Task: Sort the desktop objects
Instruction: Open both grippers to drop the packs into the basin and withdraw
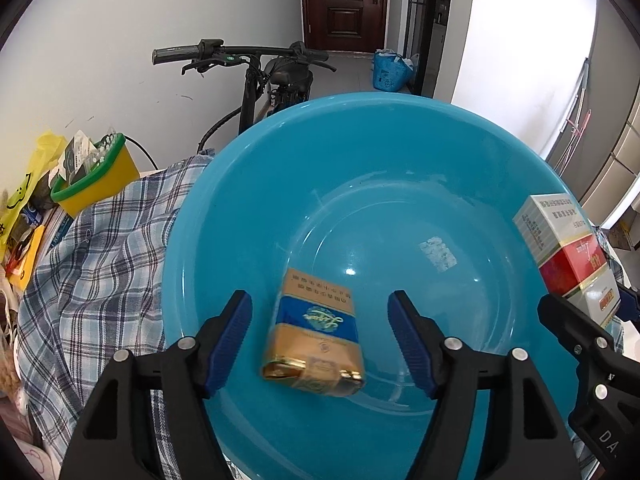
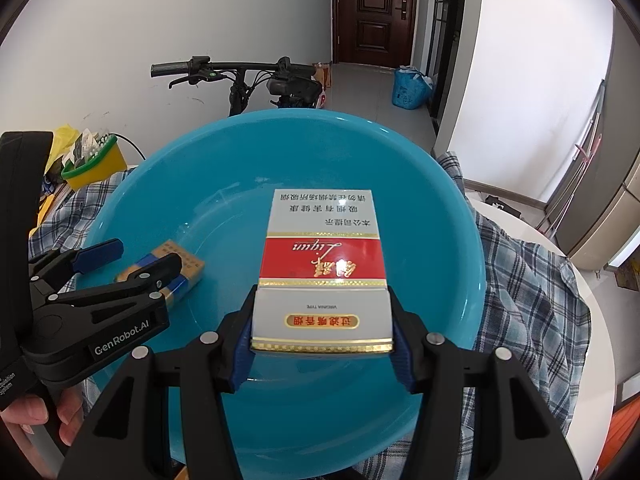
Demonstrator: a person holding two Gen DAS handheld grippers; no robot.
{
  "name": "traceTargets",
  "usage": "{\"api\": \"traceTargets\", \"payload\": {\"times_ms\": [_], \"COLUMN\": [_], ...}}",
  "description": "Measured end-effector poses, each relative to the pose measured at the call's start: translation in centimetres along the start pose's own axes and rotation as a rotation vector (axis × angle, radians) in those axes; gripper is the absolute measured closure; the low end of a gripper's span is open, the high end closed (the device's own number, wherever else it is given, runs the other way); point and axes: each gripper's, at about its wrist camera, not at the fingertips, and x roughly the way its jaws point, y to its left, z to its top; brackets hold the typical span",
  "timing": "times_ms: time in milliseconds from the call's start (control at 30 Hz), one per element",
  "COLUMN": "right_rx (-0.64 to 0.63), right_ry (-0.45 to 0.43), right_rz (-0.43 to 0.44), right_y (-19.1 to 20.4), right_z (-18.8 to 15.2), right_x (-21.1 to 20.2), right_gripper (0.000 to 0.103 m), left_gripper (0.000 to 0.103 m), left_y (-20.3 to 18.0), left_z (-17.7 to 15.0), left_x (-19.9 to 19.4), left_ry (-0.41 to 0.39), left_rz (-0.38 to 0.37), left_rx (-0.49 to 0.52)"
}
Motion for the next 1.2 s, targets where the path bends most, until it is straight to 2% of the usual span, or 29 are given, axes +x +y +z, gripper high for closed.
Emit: {"api": "traceTargets", "payload": {"times_ms": [233, 400, 533, 733, 900, 967, 1000, 1033, 1067, 1133, 1167, 1200], "right_rx": [0.007, 0.012, 0.005, 0.021, 0.048, 0.058, 0.060, 0.058, 0.056, 0.043, 0.035, 0.027], "right_ry": [-0.001, -0.021, -0.033, -0.049, -0.157, -0.240, -0.288, -0.347, -0.396, -0.473, -0.502, -0.531], "right_rz": [-0.004, -0.019, -0.032, -0.043, -0.041, -0.052, -0.056, -0.064, -0.079, -0.120, -0.143, -0.162], "right_y": [-0.4, -0.4, -0.4, -1.0, -1.6, -1.8, -1.9, -1.9, -2.0, -2.0, -2.0, -1.9], "right_z": [0.0, 0.2, 0.4, 0.6, 0.8, 0.9, 0.9, 0.8, 0.7, 0.7, 0.6, 0.6], "right_x": [0.1, -0.3, -0.4, -0.7, -2.8, -4.3, -5.1, -6.0, -6.8, -8.3, -9.0, -9.6], "right_gripper": [0.049, 0.048, 0.037, 0.036, 0.033, 0.017, 0.013, 0.004, 0.000, 0.000, 0.000, 0.000], "left_gripper": [0.027, 0.023, 0.022, 0.022, 0.020, 0.016, 0.016, 0.016, 0.016, 0.015, 0.010, 0.000], "left_y": [0.2, 0.1, 0.3, 0.5, 0.4, 0.2, 0.1, -0.1, -0.1, 0.1, 0.3, 0.5], "left_z": [0.2, 0.2, 0.4, 0.6, 0.7, 0.7, 0.7, 0.6, 0.6, 0.4, 0.3, 0.2], "left_x": [-0.9, -1.2, -1.6, -3.0, -5.2, -6.5, -7.2, -7.9, -8.6, -10.1, -10.8, -11.5], "left_ry": [-0.021, -0.039, -0.044, -0.109, -0.219, -0.282, -0.319, -0.355, -0.388, -0.453, -0.483, -0.512], "left_rz": [-0.014, 0.007, -0.024, -0.025, -0.022, 0.002, 0.014, 0.025, 0.030, 0.013, -0.005, -0.023], "left_rx": [-0.005, 0.002, -0.014, -0.027, -0.019, -0.005, 0.002, 0.008, 0.011, 0.002, -0.009, -0.025]}}
